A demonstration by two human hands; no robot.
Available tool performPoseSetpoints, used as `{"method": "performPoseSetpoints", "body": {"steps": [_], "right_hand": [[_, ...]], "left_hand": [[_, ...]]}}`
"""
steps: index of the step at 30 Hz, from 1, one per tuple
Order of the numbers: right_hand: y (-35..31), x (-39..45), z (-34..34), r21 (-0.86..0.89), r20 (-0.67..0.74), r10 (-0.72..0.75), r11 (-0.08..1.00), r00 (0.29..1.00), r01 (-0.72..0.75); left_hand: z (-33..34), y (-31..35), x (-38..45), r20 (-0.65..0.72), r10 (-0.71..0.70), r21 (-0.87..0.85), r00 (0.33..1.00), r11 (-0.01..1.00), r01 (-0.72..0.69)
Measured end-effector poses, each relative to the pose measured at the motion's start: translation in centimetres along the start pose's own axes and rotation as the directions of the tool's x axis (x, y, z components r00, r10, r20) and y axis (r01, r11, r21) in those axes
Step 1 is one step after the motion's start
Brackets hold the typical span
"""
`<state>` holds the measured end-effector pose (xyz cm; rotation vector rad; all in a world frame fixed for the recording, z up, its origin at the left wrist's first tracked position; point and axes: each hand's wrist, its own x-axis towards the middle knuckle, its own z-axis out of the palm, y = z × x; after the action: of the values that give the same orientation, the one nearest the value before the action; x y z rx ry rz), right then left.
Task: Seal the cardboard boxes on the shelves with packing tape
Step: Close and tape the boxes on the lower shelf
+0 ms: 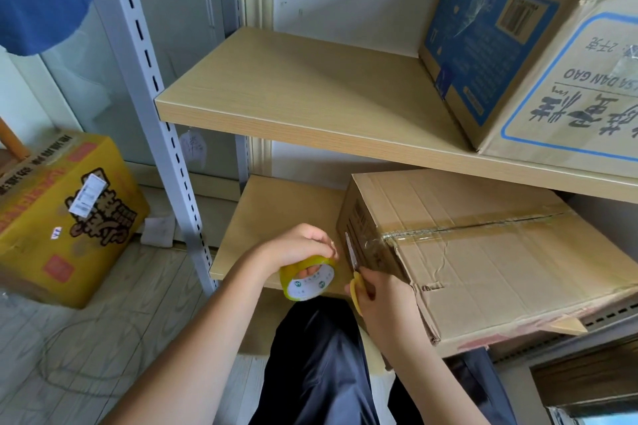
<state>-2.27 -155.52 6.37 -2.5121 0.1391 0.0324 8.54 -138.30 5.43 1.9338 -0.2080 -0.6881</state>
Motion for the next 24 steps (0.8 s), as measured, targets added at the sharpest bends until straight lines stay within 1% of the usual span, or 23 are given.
{"method": "performPoseSetpoints", "body": {"steps": [2,4,5,6,7,8,9,10,11,12,13,14,15,16,17,18,19,20,21,22,23,24], "right_hand": [[-1.4,-0.9,-0.9,-0.020,-0.058,-0.062,0.998,0.996,0.061],[-4.0,-2.5,-2.8,0.017,-0.153,-0.142,0.989,0.978,0.146],[-5.8,-3.5,-4.1,0.050,-0.204,-0.193,0.977,0.960,0.207],[-7.7,-4.1,-5.8,0.063,-0.263,-0.269,0.953,0.926,0.295],[-9.3,-4.3,-7.5,0.029,-0.345,-0.373,0.913,0.861,0.407],[-10.7,-3.9,-9.3,-0.039,-0.425,-0.466,0.866,0.776,0.499],[-11.9,-2.9,-11.2,-0.106,-0.487,-0.529,0.825,0.695,0.555],[-13.1,-1.4,-12.9,-0.169,-0.513,-0.563,0.806,0.648,0.567],[-14.0,0.7,-14.3,-0.228,-0.503,-0.575,0.808,0.645,0.543],[-14.8,3.2,-15.4,-0.279,-0.460,-0.566,0.824,0.684,0.493],[-15.4,5.4,-16.2,-0.312,-0.372,-0.527,0.846,0.764,0.432],[-15.8,7.2,-16.7,-0.337,-0.255,-0.478,0.859,0.841,0.386],[-15.6,8.6,-16.9,-0.362,-0.178,-0.457,0.854,0.871,0.374],[-15.5,9.1,-16.9,-0.368,-0.154,-0.449,0.853,0.880,0.371],[-15.4,8.8,-16.7,-0.375,-0.185,-0.469,0.846,0.864,0.379],[-15.1,7.9,-16.3,-0.353,-0.273,-0.510,0.842,0.816,0.408],[-14.6,6.4,-15.7,-0.299,-0.368,-0.553,0.831,0.747,0.468],[-14.2,4.6,-14.9,-0.233,-0.386,-0.564,0.825,0.729,0.515],[-14.1,2.9,-14.2,-0.180,-0.314,-0.554,0.832,0.771,0.525],[-14.0,1.7,-13.5,-0.110,-0.194,-0.514,0.858,0.836,0.502],[-14.0,1.3,-12.8,-0.038,-0.107,-0.474,0.881,0.874,0.472],[-13.9,1.4,-12.2,0.005,-0.093,-0.446,0.894,0.890,0.448]], "left_hand": [[-0.8,0.1,-1.8,-0.069,0.037,-0.041,0.997,0.998,-0.040],[-1.2,0.7,-3.5,-0.140,0.089,-0.176,0.986,0.978,-0.114],[-1.3,1.3,-4.3,-0.173,0.113,-0.252,0.979,0.955,-0.154],[-1.4,2.0,-5.1,-0.208,0.131,-0.320,0.969,0.927,-0.194],[-1.5,2.7,-5.8,-0.248,0.151,-0.383,0.957,0.892,-0.240],[-1.5,3.3,-6.4,-0.276,0.175,-0.422,0.945,0.861,-0.283],[-1.5,4.0,-6.9,-0.289,0.200,-0.438,0.936,0.842,-0.315],[-1.5,4.5,-7.5,-0.298,0.225,-0.437,0.928,0.832,-0.342],[-1.4,5.1,-8.0,-0.302,0.237,-0.432,0.923,0.829,-0.354],[-1.4,5.6,-8.6,-0.306,0.242,-0.434,0.921,0.826,-0.361],[-1.3,6.0,-9.0,-0.321,0.251,-0.430,0.913,0.821,-0.376],[-1.1,6.3,-9.4,-0.341,0.266,-0.421,0.902,0.814,-0.400],[-0.9,6.6,-9.8,-0.364,0.272,-0.411,0.891,0.811,-0.416],[-0.7,6.9,-10.3,-0.387,0.276,-0.404,0.880,0.807,-0.430],[-0.5,7.1,-10.8,-0.402,0.283,-0.404,0.871,0.798,-0.447],[-0.4,7.3,-11.3,-0.416,0.288,-0.413,0.863,0.785,-0.461],[-0.4,7.6,-11.9,-0.428,0.295,-0.421,0.855,0.771,-0.477],[-0.4,7.9,-12.3,-0.444,0.301,-0.422,0.844,0.760,-0.493],[-0.4,8.3,-12.7,-0.467,0.305,-0.415,0.830,0.753,-0.510],[-0.4,8.8,-13.2,-0.485,0.311,-0.402,0.817,0.750,-0.524],[-0.3,9.3,-13.5,-0.496,0.325,-0.382,0.805,0.751,-0.539],[-0.1,9.8,-13.9,-0.503,0.339,-0.355,0.795,0.757,-0.548]]}}
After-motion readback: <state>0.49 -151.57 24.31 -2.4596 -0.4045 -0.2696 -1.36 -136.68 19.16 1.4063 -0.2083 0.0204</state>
